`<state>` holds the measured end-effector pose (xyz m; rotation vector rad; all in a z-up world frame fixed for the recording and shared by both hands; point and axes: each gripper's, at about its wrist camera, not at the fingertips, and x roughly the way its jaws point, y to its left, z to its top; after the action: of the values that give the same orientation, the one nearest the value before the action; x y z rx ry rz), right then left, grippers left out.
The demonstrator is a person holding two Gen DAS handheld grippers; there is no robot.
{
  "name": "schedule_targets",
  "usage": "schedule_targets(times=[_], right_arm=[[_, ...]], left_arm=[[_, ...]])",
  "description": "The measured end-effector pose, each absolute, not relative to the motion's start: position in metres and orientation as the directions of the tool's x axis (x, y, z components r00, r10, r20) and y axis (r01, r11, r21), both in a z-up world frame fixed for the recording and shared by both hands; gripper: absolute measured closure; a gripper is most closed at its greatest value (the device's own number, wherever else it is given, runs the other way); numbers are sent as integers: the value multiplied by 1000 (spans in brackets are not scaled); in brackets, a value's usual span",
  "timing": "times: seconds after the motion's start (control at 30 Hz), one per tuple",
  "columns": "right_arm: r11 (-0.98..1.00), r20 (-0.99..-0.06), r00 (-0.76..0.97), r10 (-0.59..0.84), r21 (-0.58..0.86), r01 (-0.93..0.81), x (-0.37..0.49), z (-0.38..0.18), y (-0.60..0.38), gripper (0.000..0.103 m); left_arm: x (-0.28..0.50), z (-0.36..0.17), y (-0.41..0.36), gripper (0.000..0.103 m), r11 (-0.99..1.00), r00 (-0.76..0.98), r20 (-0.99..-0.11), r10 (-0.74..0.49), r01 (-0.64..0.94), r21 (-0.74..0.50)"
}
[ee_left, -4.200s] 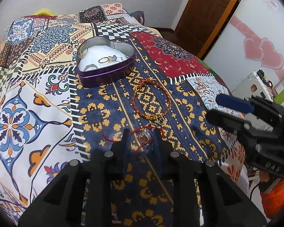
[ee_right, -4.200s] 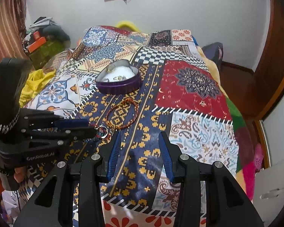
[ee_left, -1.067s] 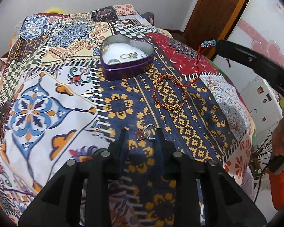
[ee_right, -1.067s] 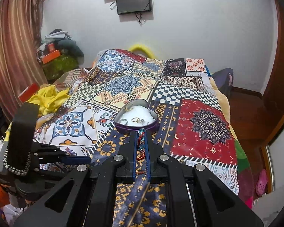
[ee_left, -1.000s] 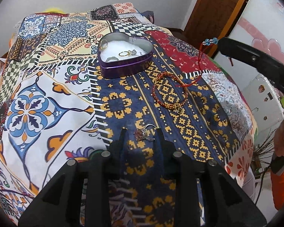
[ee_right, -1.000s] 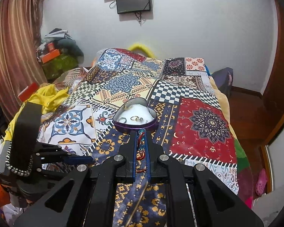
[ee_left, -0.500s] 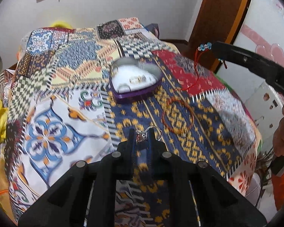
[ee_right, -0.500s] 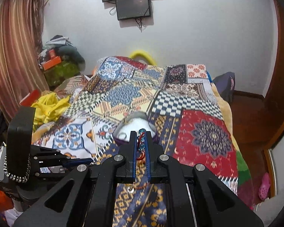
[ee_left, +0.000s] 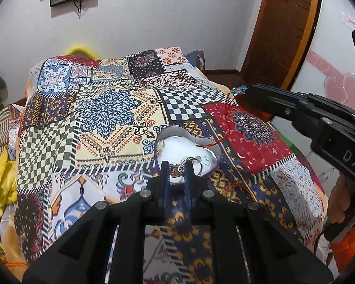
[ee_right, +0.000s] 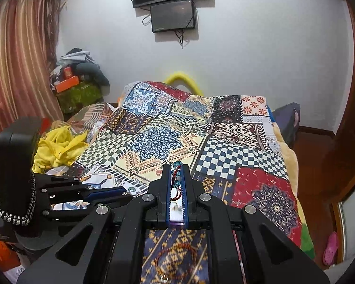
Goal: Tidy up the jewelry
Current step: 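Lower both held items into the heart tin and open both tools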
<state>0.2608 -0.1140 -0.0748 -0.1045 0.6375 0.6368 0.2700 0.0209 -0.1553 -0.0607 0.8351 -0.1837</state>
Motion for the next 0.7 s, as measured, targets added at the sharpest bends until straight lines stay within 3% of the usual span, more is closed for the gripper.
schedule_targets(times=[0.7], right_arm=[[783,-748,432,504,186,-593,314,-135,-90,96]], left_arm=[[317,-196,22,93,981,590,-784,-193,140,-136]])
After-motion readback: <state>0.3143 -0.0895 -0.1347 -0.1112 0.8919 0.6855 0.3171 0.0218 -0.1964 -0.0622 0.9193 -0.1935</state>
